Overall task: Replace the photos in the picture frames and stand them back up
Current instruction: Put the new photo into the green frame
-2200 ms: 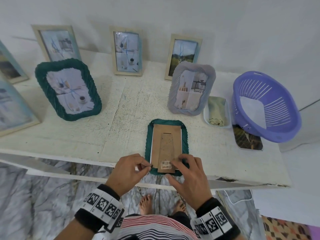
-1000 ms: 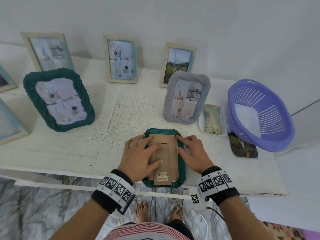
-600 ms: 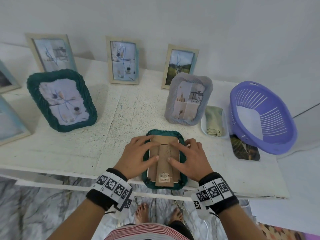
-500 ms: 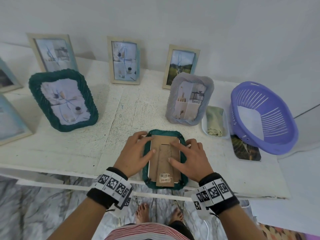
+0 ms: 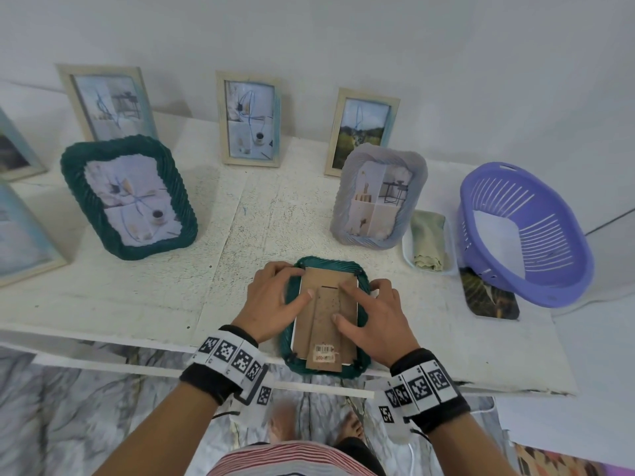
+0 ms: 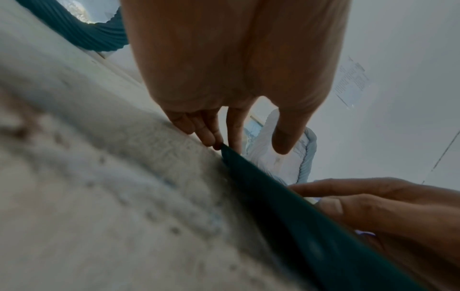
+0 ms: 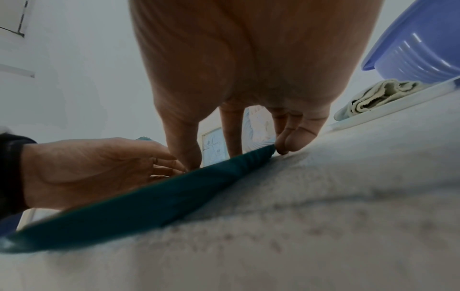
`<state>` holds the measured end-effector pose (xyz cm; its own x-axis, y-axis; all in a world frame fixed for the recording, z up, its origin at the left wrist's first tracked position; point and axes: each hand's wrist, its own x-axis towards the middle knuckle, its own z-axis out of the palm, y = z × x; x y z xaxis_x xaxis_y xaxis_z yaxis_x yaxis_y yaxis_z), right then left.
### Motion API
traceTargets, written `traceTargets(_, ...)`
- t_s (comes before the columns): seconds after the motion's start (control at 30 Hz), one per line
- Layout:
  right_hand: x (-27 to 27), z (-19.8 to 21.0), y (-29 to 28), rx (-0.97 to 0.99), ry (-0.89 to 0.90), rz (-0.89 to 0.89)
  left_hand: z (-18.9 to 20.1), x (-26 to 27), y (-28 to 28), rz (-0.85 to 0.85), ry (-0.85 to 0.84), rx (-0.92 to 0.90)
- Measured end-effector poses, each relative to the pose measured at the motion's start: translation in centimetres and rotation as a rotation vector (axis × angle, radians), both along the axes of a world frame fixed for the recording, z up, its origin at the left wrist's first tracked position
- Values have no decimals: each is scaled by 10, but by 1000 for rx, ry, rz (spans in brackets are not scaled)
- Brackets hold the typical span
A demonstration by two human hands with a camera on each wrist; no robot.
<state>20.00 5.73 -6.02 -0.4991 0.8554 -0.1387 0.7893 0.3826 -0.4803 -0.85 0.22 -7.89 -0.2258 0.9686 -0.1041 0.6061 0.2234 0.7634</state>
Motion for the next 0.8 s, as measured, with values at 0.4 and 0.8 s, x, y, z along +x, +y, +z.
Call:
traceTargets(0.4, 1, -3, 0, 53, 3, -9, 5, -2, 0, -8, 20, -17)
traceTargets(0.8, -14, 6, -23, 234, -13, 88, 25, 6, -16, 268, -450, -89)
